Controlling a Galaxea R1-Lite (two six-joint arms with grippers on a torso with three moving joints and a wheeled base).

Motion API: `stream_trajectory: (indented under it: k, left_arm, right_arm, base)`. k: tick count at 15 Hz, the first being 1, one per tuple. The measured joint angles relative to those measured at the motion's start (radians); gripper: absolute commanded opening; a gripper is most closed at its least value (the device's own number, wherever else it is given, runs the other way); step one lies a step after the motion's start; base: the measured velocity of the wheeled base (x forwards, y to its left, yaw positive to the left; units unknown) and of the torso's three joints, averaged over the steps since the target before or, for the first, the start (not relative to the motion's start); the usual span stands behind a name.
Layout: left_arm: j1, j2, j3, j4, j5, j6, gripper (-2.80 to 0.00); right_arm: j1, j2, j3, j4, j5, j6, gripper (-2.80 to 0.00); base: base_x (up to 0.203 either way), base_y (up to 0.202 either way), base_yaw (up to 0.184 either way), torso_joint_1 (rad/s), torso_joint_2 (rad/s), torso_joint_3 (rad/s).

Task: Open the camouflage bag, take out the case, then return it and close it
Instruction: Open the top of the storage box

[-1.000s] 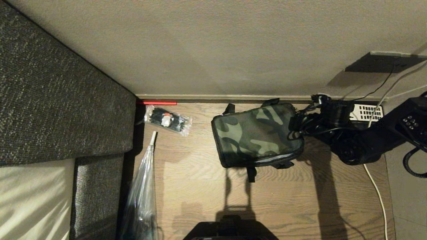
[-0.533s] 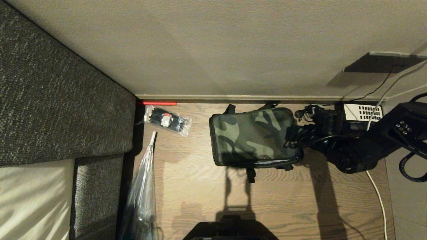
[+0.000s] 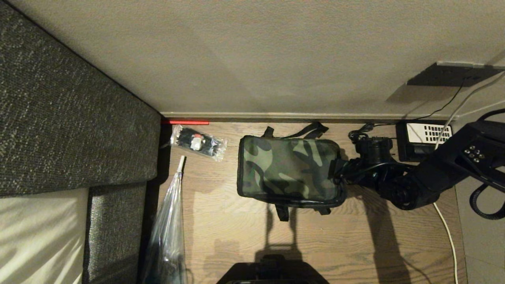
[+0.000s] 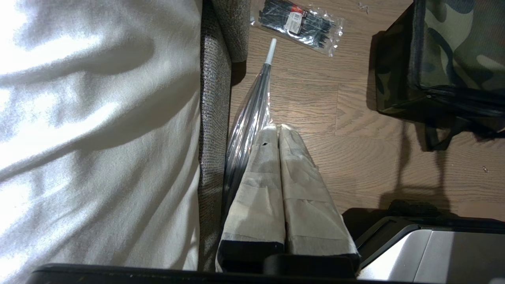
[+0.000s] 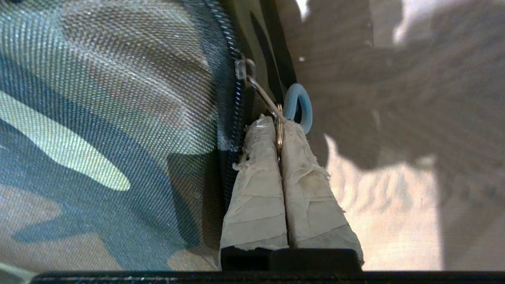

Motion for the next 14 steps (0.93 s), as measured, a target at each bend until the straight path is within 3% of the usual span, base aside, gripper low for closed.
stream_trajectory:
  k: [9,14]
  left_arm:
    - [0.0,0.0,0.0,0.0,0.0,0.0,-2.8]
    - [0.0,0.0,0.0,0.0,0.0,0.0,-2.8]
  right_arm:
    - [-0.089,-0.019,-0.037,-0.014,0.012,-0.138,-2.8]
    - [-0.101,-0.029,-0.047,-0.017,0.008,-0.139,-2.8]
  base:
    - [0.0,0.0,0.0,0.0,0.0,0.0]
    - [0.0,0.0,0.0,0.0,0.0,0.0]
